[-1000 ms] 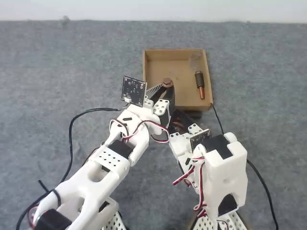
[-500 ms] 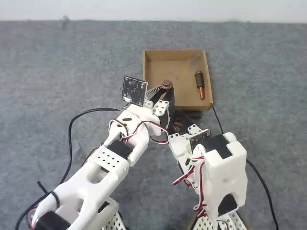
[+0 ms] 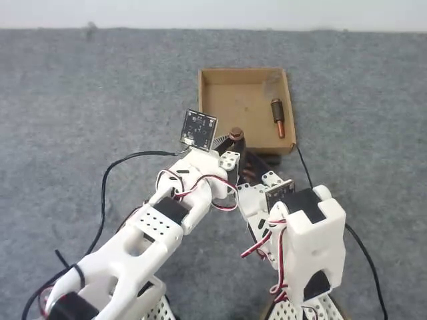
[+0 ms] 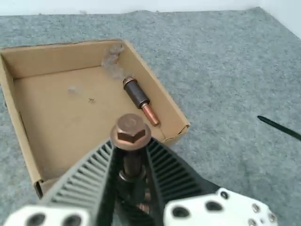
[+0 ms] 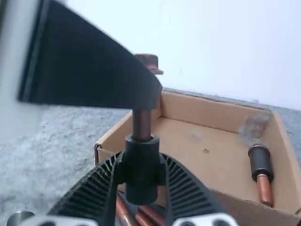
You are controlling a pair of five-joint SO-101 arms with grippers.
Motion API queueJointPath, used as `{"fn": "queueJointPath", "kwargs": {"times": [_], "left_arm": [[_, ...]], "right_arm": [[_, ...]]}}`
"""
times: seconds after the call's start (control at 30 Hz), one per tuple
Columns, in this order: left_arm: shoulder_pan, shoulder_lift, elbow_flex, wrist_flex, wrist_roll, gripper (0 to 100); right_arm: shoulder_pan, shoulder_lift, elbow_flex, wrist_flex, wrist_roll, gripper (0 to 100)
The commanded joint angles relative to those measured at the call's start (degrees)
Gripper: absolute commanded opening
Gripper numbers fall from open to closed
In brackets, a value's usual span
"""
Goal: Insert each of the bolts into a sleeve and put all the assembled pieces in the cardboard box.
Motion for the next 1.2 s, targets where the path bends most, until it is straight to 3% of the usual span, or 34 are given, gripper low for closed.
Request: {"fn": "queueJointPath", "kwargs": {"times": [0.0, 0.53, 1.17], "left_arm": [[1.05, -1.76, -1.98, 0.09, -0.09, 1], [3.6, -1.32, 2.59, 0.0, -0.26, 1], [1.93, -1.32, 3.21, 0.44, -0.18, 2]], "right_arm": [[1.36, -3.65, -0.7, -1.45, -0.26, 0.6], [1.63, -4.09, -0.44, -1.71, 0.0, 0.6], [3.03, -4.18, -0.7, -1.71, 0.0, 0.6]]}}
